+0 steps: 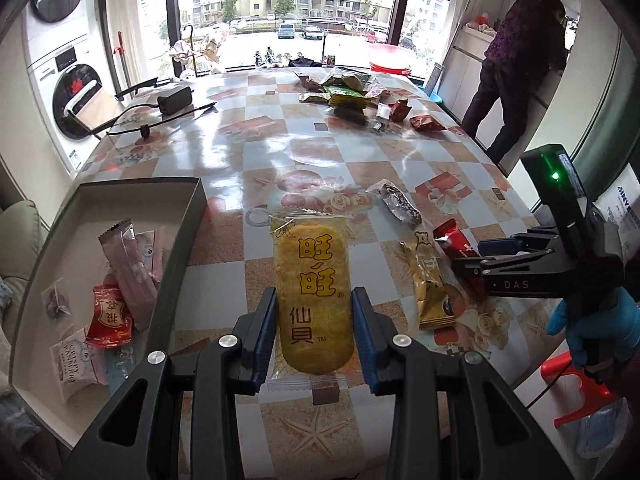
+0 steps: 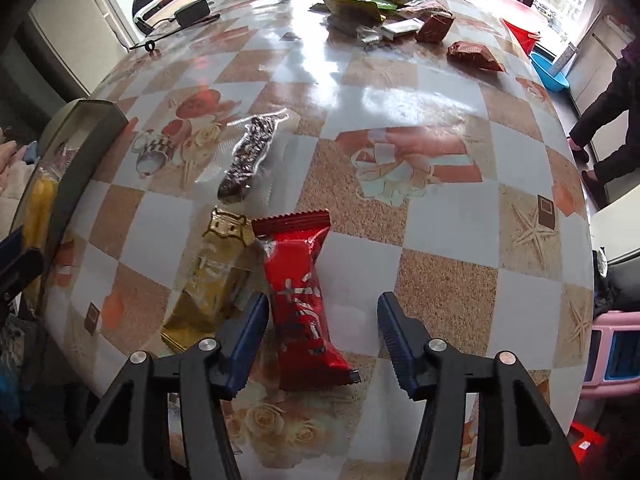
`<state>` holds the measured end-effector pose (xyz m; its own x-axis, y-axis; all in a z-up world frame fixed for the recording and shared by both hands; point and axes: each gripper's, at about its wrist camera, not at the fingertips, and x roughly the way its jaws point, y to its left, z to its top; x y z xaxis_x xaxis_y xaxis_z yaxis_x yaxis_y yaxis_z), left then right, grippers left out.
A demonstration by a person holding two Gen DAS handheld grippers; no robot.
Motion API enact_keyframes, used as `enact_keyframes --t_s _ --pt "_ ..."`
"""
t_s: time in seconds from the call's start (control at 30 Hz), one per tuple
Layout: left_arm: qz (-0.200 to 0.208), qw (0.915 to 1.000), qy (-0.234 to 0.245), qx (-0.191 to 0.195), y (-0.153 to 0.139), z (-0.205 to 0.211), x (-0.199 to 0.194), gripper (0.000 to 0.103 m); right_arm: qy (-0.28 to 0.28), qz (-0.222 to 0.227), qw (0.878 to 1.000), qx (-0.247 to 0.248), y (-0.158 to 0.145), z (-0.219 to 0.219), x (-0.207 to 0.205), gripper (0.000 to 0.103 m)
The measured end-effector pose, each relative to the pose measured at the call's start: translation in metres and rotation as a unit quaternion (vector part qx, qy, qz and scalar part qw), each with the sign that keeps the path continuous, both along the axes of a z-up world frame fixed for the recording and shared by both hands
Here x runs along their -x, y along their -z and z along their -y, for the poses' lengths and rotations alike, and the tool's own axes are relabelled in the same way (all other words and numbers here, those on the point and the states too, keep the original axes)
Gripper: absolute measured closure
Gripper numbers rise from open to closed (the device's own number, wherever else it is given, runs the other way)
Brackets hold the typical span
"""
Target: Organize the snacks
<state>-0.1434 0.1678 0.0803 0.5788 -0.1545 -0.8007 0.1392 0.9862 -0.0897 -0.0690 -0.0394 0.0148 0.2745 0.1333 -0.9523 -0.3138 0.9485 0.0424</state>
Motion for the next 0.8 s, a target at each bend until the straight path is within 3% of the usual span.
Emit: enact_keyframes --t_s 0.1,0.2,0.33,0.4,0.57,0.8 --pt "0.004 1.0 0.0 0.001 -0.003 -0.002 0.002 0.063 -0.015 0.024 0.999 0.035 -0.001 -0.005 0.002 0.082" --pt "0.009 1.0 0.001 0.002 -0.007 -0.004 0.004 0.063 -0.022 0.03 0.998 0.046 -0.003 -0.007 0.005 0.082" --pt "0.018 0.9998 -0.001 0.004 -0.015 -0.011 0.004 0.063 0.003 0.014 0.998 -0.062 -0.027 0.004 0.005 0.082" --pt "0.024 0.9997 -0.005 0.005 -0.02 -0.017 0.004 0.063 -0.003 0.02 0.996 -0.082 -0.042 -0.002 0.005 0.082" --pt "0.038 0.9988 -0.031 0.002 -0.029 -0.044 0.007 0.063 -0.05 0.026 0.991 -0.12 -0.071 -0.048 0.008 0.082" --pt "0.031 0.9942 -0.103 -0.002 -0.02 -0.109 0.018 0.063 -0.126 -0.012 0.979 -0.161 -0.072 -0.142 0.021 0.082"
